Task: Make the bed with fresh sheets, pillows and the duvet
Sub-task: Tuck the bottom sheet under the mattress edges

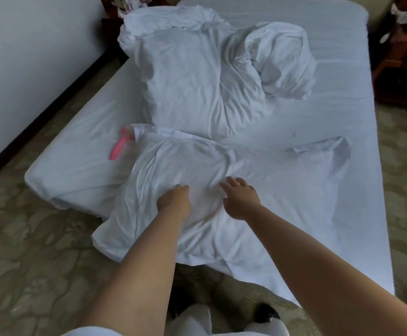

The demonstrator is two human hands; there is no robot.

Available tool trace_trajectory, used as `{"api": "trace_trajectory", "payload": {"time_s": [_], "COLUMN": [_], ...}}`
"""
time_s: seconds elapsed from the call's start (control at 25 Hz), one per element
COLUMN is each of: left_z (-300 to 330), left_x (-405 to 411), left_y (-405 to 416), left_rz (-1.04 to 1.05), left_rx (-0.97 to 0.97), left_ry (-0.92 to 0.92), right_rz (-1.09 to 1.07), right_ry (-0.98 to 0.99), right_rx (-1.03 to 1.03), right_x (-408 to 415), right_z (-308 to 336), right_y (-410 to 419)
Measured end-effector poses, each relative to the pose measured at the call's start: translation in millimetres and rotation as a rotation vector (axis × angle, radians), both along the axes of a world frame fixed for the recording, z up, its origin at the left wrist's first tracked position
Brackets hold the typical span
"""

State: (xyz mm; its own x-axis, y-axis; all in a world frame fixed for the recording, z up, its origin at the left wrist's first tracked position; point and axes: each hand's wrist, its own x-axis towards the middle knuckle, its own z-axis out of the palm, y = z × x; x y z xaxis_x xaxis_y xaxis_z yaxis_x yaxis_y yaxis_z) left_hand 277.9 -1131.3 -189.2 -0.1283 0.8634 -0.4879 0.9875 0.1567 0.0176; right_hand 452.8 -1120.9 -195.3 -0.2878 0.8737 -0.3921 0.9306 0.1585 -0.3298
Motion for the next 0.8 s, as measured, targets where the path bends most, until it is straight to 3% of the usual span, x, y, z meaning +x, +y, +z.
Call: {"api": "trace_trajectory", "payload": {"time_s": [0.52,0.8], "left_z": [-47.5,-73.2], "left_x": [-186.2,-269.3], "left_y": [64.0,122.9], "left_rz": [-0.103,0.009], "left_rx": [0.036,-0.215], "left_ry": [-0.171,-0.217], "right_rz": [-0.038,0.032], "right_ry": [-0.015,0.048], "right_rx": [0.001,-0.030], "right_x": [-195.6,-276.6], "right_z": [-18.8,-51.1], "right_y": [66.4,150.7]}}
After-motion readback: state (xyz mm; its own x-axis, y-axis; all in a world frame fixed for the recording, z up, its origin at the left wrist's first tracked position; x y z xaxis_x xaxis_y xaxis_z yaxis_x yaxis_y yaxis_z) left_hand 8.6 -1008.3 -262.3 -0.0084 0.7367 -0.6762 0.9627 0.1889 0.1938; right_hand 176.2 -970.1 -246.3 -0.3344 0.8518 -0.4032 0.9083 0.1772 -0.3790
